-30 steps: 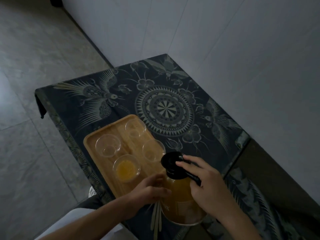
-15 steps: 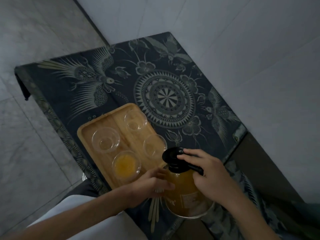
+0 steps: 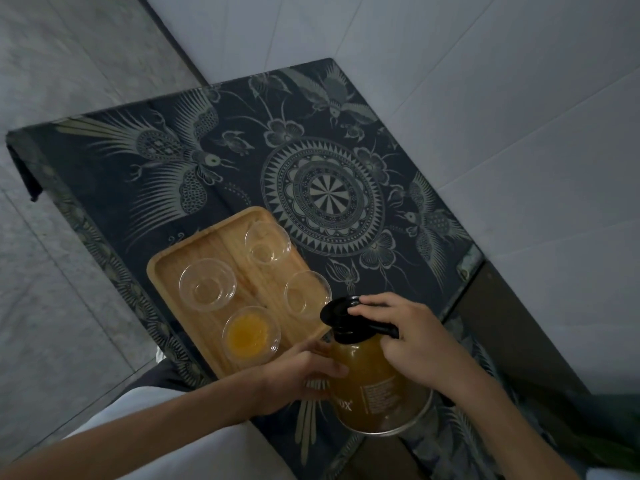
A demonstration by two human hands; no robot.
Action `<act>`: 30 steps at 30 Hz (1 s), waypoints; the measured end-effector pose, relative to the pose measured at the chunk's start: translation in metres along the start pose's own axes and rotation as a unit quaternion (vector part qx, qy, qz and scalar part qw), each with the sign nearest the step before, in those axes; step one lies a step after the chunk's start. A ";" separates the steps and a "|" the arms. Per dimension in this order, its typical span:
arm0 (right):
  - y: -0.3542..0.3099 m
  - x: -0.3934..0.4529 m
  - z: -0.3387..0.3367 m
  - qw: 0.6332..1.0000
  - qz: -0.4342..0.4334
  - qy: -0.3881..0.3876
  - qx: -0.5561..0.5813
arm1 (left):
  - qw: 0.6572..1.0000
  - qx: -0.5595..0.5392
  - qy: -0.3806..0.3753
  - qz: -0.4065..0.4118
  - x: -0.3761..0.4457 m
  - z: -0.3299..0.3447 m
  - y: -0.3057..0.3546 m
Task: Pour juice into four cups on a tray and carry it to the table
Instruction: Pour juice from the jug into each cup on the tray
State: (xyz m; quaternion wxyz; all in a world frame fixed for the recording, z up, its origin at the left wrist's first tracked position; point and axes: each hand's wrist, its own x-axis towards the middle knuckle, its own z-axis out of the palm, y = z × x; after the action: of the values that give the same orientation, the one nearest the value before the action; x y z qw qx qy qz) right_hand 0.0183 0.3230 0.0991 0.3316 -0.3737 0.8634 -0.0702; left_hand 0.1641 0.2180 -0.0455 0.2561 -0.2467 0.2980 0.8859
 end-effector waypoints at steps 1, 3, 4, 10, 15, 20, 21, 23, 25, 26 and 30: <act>-0.001 0.001 -0.001 1.000 0.002 0.000 0.000 | 1.000 -0.005 -0.002 -0.001 0.000 -0.001 0.001; -0.002 0.004 -0.002 1.000 0.005 -0.001 -0.001 | 1.000 -0.008 -0.010 -0.004 -0.001 -0.003 0.003; -0.002 0.005 -0.002 1.000 0.007 -0.002 -0.002 | 1.000 -0.006 -0.012 -0.006 0.000 -0.003 0.003; -0.007 0.012 -0.004 1.000 0.020 -0.017 -0.011 | 1.000 -0.012 -0.014 -0.009 0.004 -0.009 0.001; -0.009 0.017 -0.008 0.999 0.033 -0.032 -0.017 | 0.999 -0.022 -0.024 -0.016 0.004 -0.008 0.004; -0.014 0.019 -0.011 0.998 0.044 -0.041 -0.021 | 0.999 -0.029 -0.042 -0.017 0.003 -0.006 0.007; -0.014 0.020 -0.011 0.998 0.047 -0.042 -0.022 | 0.999 -0.028 -0.043 -0.017 0.002 -0.006 0.008; -0.016 0.021 -0.012 0.998 0.050 -0.044 -0.023 | 0.999 -0.031 -0.039 -0.018 0.002 -0.007 0.008; -0.016 0.022 -0.013 0.997 0.051 -0.045 -0.025 | 0.998 -0.033 -0.040 -0.018 0.004 -0.008 0.008; -0.016 0.022 -0.014 0.997 0.050 -0.045 -0.026 | 0.999 -0.031 -0.041 -0.017 0.005 -0.009 0.008; -0.017 0.023 -0.014 0.997 0.053 -0.051 -0.027 | 0.998 -0.030 -0.046 -0.017 0.006 -0.009 0.009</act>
State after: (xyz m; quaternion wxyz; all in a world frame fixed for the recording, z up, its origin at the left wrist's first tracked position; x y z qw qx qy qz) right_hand 0.0077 0.2934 0.1044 0.3680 -0.3391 0.8657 -0.0102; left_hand 0.1573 0.2080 -0.0515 0.2768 -0.2179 0.2546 0.9006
